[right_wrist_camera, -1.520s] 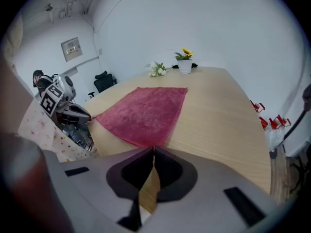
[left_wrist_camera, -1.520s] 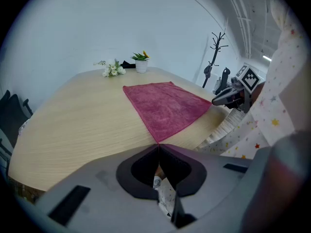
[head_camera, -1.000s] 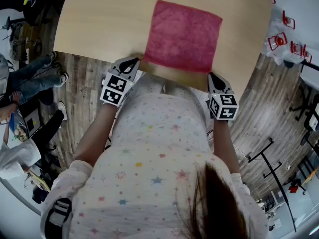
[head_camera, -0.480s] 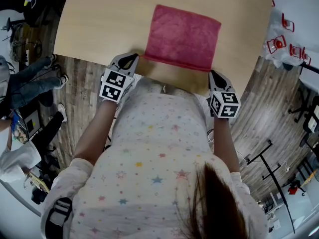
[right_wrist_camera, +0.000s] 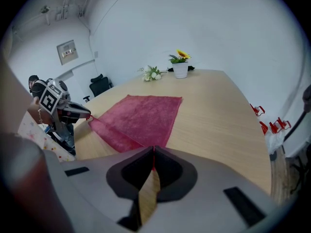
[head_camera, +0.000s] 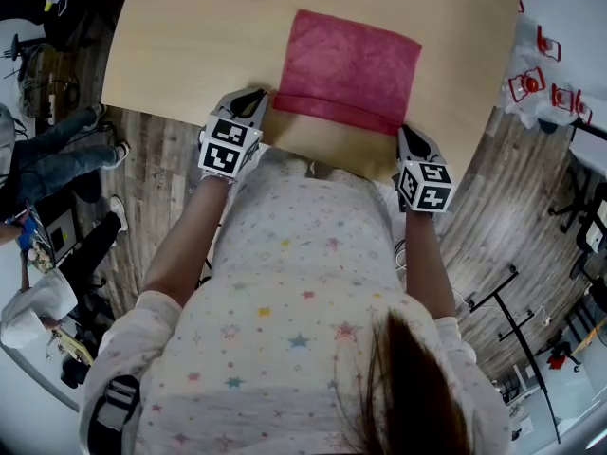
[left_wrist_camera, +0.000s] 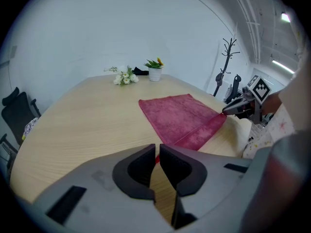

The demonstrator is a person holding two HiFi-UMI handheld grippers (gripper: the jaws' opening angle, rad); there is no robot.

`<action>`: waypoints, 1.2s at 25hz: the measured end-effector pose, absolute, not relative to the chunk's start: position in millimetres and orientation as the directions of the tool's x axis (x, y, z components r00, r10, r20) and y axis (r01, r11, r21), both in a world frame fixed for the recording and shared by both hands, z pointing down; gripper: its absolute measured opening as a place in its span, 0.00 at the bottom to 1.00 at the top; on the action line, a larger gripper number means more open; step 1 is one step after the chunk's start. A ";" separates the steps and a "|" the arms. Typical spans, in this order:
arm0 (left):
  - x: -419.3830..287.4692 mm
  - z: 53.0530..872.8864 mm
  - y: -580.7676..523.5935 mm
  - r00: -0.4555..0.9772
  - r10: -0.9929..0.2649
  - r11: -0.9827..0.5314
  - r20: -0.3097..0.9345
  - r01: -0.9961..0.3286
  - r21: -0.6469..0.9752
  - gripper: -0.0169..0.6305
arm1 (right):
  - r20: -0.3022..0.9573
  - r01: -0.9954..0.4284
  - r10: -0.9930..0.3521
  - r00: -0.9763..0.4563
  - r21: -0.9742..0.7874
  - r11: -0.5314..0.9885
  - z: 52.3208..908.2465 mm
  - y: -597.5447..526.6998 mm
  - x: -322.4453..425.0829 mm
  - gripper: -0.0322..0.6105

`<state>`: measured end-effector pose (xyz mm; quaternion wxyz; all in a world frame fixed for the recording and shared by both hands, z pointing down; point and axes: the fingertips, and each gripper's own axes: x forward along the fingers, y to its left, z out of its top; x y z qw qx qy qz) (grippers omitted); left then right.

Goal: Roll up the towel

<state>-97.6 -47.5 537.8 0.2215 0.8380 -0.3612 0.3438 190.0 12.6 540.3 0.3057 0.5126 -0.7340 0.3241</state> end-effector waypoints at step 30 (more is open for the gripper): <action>-45.3 561.6 -9.6 0.603 -0.221 -0.944 0.767 -0.331 -0.011 0.23 | 0.828 -0.698 -0.372 -0.419 -0.032 0.715 550.8 33.0 151.1 0.22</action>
